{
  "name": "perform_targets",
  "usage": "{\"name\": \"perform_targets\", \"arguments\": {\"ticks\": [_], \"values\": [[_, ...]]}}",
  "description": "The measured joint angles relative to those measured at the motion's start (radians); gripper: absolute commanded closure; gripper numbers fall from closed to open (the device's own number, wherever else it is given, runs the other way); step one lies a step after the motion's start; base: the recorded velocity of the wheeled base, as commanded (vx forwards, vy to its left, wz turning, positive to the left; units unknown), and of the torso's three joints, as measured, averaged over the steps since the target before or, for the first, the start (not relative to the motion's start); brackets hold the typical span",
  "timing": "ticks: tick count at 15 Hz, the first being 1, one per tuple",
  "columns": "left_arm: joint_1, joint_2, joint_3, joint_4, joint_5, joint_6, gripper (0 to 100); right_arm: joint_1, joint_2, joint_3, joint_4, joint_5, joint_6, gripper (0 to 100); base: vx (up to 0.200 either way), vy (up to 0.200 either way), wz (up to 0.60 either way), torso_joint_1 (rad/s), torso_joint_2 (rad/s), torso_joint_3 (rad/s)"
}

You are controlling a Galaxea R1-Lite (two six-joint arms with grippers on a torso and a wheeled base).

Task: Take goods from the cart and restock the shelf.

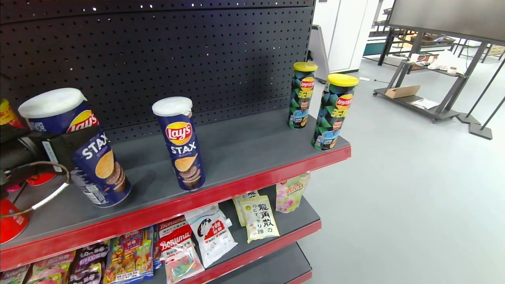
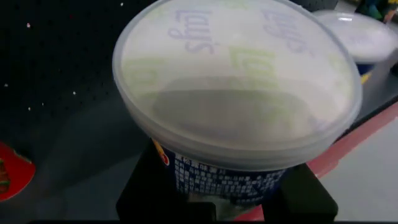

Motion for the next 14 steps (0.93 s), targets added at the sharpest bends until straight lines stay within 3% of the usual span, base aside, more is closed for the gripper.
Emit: {"name": "perform_targets", "arguments": {"ticks": [4,7,11,12,14], "values": [[0.016,0.187,-0.044,-0.193,-0.049,-0.005,100,0.0,0.0,0.0,0.0,0.0,0.0,0,0.0,0.0,0.0,0.0,0.0,0.0],[0.045,0.317,-0.17,-0.216,-0.199,-0.003,100,0.0,0.0,0.0,0.0,0.0,0.0,0,0.0,0.0,0.0,0.0,0.0,0.0],[0.061,0.459,-0.313,-0.228,-0.235,0.0,100,0.0,0.001,0.0,0.0,0.0,-0.001,0,0.0,0.0,0.0,0.0,0.0,0.0],[0.064,0.487,-0.328,-0.246,-0.274,0.0,100,0.0,0.001,0.0,0.0,0.0,0.0,0,0.0,0.0,0.0,0.0,0.0,0.0],[0.077,0.53,-0.339,-0.28,-0.413,-0.001,100,0.0,0.001,0.0,0.0,0.0,0.0,0,0.0,0.0,0.0,0.0,0.0,0.0]]}}
